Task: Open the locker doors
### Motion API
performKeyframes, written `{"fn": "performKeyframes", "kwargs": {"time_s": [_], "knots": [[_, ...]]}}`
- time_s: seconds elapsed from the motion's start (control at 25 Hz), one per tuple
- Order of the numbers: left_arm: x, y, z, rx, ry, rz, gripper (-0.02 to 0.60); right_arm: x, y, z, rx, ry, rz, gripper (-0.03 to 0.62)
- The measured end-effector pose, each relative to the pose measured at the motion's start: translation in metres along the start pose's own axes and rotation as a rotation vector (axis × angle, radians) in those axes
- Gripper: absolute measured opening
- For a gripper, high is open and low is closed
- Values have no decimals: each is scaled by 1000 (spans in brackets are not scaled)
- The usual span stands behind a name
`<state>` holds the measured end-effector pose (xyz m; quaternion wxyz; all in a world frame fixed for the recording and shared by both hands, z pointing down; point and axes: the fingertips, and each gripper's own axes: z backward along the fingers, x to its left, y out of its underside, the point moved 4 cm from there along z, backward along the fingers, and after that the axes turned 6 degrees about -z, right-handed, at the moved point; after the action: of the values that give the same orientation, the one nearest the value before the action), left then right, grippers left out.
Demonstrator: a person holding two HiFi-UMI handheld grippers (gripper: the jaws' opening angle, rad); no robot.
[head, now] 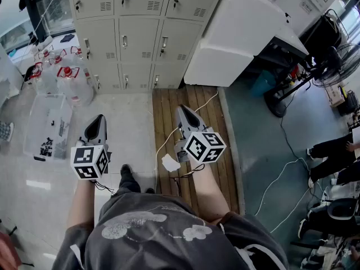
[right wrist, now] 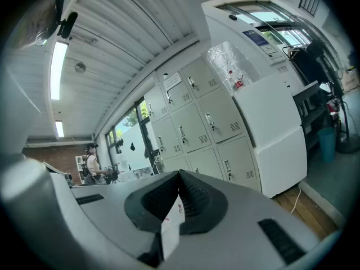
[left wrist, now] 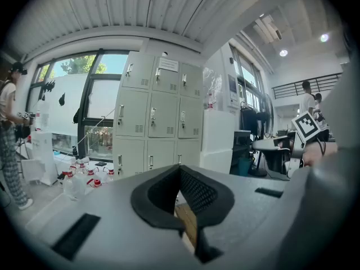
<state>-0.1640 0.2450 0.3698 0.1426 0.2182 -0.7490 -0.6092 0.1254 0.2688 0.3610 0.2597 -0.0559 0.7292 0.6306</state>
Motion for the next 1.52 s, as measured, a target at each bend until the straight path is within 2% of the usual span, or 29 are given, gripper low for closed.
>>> {"fn": "performKeyframes", "kwargs": {"time_s": [0.36, 0.68, 0.96, 1.16, 1.2, 1.24, 1.28, 1.4, 1.52], "knots": [[-9, 19, 25, 15, -14, 43, 8, 9, 9, 21, 16, -17, 10, 29], [-8, 35, 28, 43, -25, 67, 8, 4, 20, 25, 37, 2, 4, 29], [9, 38, 18, 48, -19, 78, 8, 2, 25, 0, 31, 21, 10, 29], [38, 26, -2, 36, -28, 66, 8, 4, 13, -36, 9, 53, 79, 43], [45, 24, -7, 34, -28, 67, 8, 6, 10, -45, 7, 47, 77, 86], [52, 22, -13, 32, -28, 67, 8, 7, 8, -55, 2, 41, 71, 171], [60, 21, -19, 30, -28, 68, 8, 8, 5, -65, -2, 39, 66, 227], [85, 16, -41, 16, -26, 73, 8, 7, 1, -97, 6, 51, 71, 290], [110, 10, -65, 1, -19, 76, 8, 8, -4, -129, 10, 58, 61, 307]]}}
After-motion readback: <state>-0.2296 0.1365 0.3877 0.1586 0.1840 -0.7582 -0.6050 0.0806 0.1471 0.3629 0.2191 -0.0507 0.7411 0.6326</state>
